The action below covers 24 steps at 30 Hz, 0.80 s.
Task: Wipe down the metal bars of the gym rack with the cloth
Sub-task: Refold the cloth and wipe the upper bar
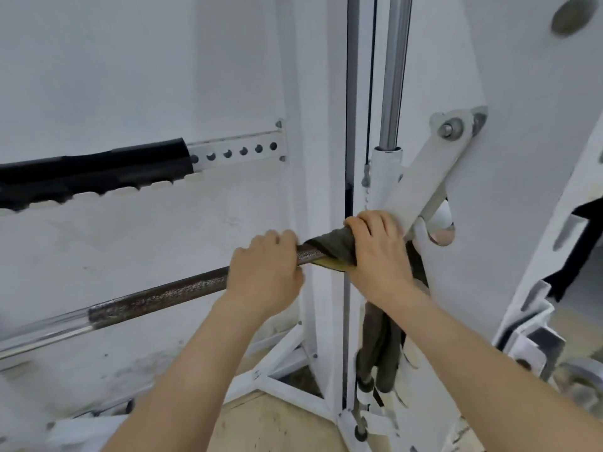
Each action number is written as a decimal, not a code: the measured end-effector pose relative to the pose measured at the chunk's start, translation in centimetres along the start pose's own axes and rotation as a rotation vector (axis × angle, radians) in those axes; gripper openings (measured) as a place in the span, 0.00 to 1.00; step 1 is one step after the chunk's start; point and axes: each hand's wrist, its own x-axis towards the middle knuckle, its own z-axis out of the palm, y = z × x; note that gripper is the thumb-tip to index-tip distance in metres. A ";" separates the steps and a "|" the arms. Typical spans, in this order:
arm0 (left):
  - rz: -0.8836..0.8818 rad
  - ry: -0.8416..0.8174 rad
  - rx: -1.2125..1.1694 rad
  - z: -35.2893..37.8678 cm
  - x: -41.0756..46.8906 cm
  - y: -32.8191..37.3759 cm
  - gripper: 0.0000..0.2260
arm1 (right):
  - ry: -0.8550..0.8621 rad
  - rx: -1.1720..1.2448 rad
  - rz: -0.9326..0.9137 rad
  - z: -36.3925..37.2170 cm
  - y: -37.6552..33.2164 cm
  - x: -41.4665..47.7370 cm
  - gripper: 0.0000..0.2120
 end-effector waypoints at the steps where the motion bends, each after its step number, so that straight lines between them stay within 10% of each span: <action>1: 0.075 0.043 -0.071 0.1 0.1 1.1 0.22 | -0.007 0.070 0.030 0.3 -0.7 -0.1 0.29; 5: 0.233 -0.073 0.189 2.1 1.5 6.9 0.43 | -0.120 0.469 0.081 -1.4 0.4 -0.8 0.30; 10: 0.123 0.041 0.216 3.7 7.1 10.7 0.19 | -0.075 0.841 0.332 -4.1 0.9 -3.6 0.36; 17: 0.074 -0.302 -0.077 1.7 11.0 11.2 0.11 | 0.020 0.779 0.541 -2.9 1.2 -5.1 0.24; 24: 0.250 0.201 0.365 5.1 4.6 7.8 0.11 | 0.099 0.542 0.441 -4.7 -0.6 -3.1 0.24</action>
